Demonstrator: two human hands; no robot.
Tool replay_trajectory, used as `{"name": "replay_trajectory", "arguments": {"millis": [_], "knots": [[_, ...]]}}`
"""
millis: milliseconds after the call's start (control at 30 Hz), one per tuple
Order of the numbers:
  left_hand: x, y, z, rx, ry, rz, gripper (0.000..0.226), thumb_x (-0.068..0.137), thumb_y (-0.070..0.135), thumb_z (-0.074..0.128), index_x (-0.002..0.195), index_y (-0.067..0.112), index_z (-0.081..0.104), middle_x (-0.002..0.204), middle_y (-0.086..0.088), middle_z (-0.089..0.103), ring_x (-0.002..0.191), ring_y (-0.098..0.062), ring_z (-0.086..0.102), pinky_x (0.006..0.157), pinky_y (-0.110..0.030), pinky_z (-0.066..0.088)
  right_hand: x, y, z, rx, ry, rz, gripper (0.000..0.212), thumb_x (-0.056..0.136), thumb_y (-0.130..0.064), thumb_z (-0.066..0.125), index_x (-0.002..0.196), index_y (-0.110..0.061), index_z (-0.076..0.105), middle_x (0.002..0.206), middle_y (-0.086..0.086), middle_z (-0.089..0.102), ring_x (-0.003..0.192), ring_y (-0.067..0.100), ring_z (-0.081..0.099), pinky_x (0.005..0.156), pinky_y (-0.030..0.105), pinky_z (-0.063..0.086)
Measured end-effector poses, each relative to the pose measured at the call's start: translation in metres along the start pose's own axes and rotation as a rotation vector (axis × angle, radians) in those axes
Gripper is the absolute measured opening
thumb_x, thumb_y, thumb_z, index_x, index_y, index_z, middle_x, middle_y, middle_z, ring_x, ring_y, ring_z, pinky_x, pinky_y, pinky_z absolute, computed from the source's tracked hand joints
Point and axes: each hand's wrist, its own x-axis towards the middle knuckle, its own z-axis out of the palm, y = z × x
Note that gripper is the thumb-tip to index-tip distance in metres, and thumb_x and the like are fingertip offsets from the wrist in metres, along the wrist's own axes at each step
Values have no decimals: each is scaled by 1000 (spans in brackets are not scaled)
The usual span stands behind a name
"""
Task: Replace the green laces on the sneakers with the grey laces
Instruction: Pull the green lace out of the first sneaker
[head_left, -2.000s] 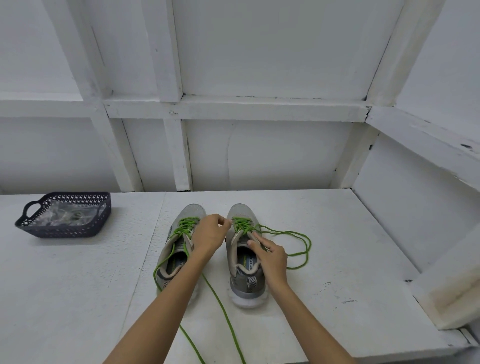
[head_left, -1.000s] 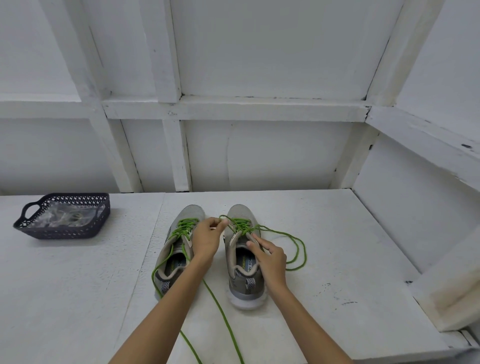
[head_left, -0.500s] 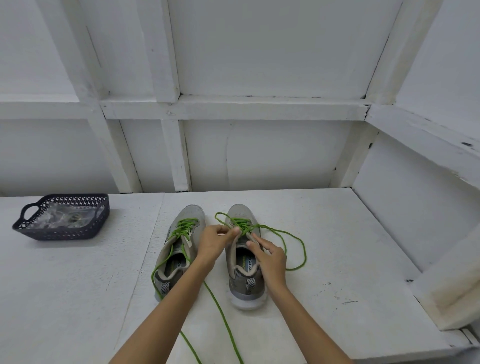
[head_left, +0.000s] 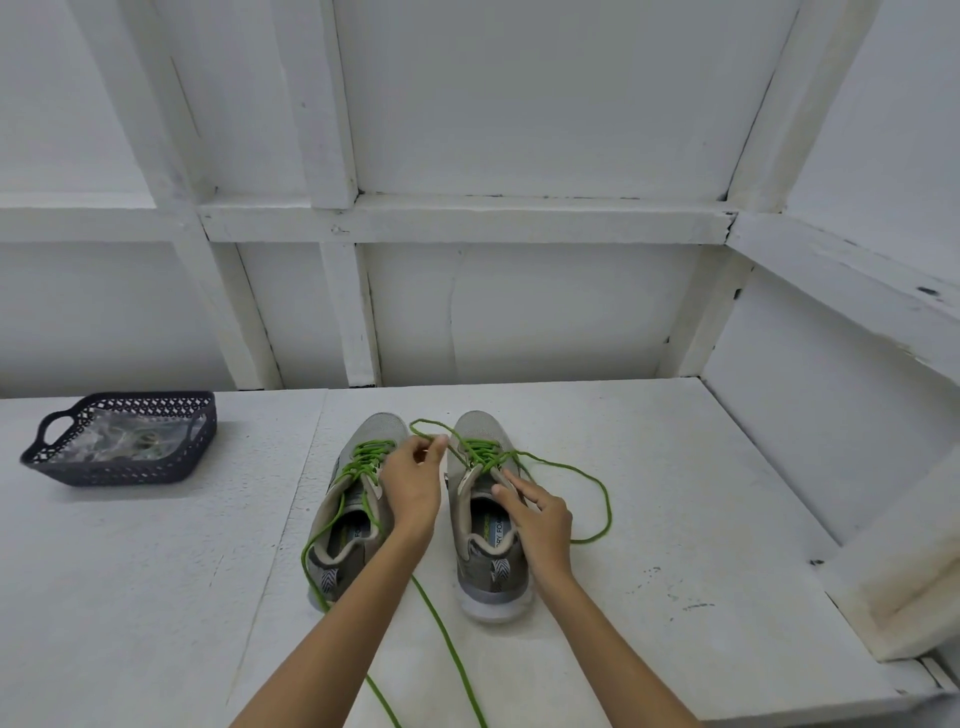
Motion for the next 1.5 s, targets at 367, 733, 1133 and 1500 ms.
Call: {"name": "replay_trajectory", "arguments": {"millis": [367, 733, 1133, 1500], "knots": [[3, -5, -1, -43, -23, 25, 22, 89, 26, 68, 76, 9, 66, 64, -1, 61, 62, -16, 54, 67, -35, 47, 1, -1, 0, -20, -2, 11, 30, 84, -25, 74, 114, -24, 72, 111, -14, 69, 94, -24, 54, 81, -1, 41], [-1, -6, 3, 13, -193, 22, 18, 90, 27, 66, 87, 10, 68, 78, 0, 67, 72, -10, 60, 70, -29, 48, 1, -1, -1, 9, -4, 2, 31, 85, -19, 73, 116, -17, 72, 112, -11, 69, 93, -24, 56, 81, -1, 41], [-7, -8, 3, 7, -290, 36, 18, 91, 24, 66, 76, 14, 64, 66, 7, 61, 66, -7, 55, 62, -22, 41, 0, 0, -1, 10, 6, -7, 29, 84, -23, 74, 113, -22, 73, 105, -15, 70, 95, -19, 59, 80, 3, 44], [-12, -9, 4, 34, -242, 54, 18, 91, 22, 65, 74, 16, 66, 70, 3, 65, 71, -11, 59, 68, -27, 45, 0, -1, -1, -9, -3, -12, 27, 85, -25, 73, 112, -24, 74, 104, -18, 70, 94, -19, 58, 83, 6, 45]]}}
